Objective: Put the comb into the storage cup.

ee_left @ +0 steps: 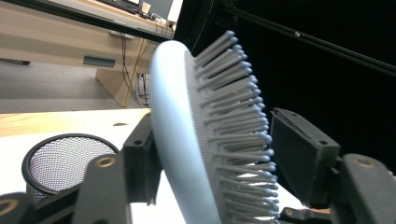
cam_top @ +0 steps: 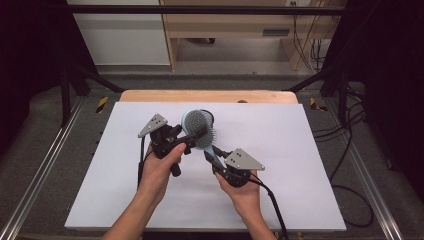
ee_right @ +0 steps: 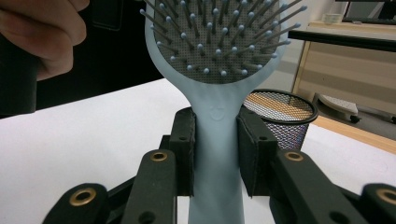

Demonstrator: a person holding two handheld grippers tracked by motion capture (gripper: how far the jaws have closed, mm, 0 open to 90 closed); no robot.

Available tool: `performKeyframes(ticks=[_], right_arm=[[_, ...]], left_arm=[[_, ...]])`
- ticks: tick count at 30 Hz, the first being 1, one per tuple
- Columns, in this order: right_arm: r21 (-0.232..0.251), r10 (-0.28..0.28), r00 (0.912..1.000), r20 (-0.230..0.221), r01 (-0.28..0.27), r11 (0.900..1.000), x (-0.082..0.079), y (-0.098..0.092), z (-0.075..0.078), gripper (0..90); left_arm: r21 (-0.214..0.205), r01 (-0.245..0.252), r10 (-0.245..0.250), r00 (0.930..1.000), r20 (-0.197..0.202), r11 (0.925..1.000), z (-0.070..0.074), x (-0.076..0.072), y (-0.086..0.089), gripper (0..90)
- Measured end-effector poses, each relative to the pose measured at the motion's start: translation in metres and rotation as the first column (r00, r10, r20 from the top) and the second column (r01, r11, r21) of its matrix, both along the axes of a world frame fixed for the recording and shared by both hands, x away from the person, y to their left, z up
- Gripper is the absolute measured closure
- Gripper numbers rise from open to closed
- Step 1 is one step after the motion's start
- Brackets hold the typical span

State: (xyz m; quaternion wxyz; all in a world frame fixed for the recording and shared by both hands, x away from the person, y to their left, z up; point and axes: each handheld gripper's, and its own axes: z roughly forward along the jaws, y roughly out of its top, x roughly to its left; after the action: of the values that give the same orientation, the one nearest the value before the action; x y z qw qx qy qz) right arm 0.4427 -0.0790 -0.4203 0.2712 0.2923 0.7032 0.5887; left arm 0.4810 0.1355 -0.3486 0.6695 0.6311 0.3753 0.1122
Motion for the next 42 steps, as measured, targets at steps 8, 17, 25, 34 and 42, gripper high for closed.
performKeyframes(ticks=[8,17,25,34,42], right_arm=[[-0.016,0.004,0.9998,-0.018,-0.004,0.9999,0.000,0.003,-0.002,69.7],[-0.025,0.005,0.9991,-0.043,-0.006,0.9997,0.002,0.004,-0.005,69.6],[-0.025,0.014,0.9985,-0.052,-0.015,0.9996,0.003,0.005,-0.005,69.2],[-0.022,0.021,0.9925,-0.120,-0.023,0.9995,0.010,0.003,-0.001,30.7],[-0.069,0.004,0.9851,-0.172,-0.016,0.9975,0.012,-0.025,0.006,14.4]], left_arm=[[-0.022,-0.009,0.008,0.9998,-0.017,0.9997,-0.001,-0.002,-0.002,45.8],[-0.019,-0.009,0.009,0.9995,-0.030,0.9998,-0.002,-0.004,-0.003,50.1],[-0.002,-0.006,0.006,0.9999,-0.013,1.0000,-0.001,-0.005,-0.004,51.1],[0.024,-0.031,0.030,0.9986,0.044,0.9992,0.006,-0.003,0.000,51.0],[0.060,-0.075,0.069,0.9926,0.100,0.9954,0.020,0.001,0.003,50.9]])
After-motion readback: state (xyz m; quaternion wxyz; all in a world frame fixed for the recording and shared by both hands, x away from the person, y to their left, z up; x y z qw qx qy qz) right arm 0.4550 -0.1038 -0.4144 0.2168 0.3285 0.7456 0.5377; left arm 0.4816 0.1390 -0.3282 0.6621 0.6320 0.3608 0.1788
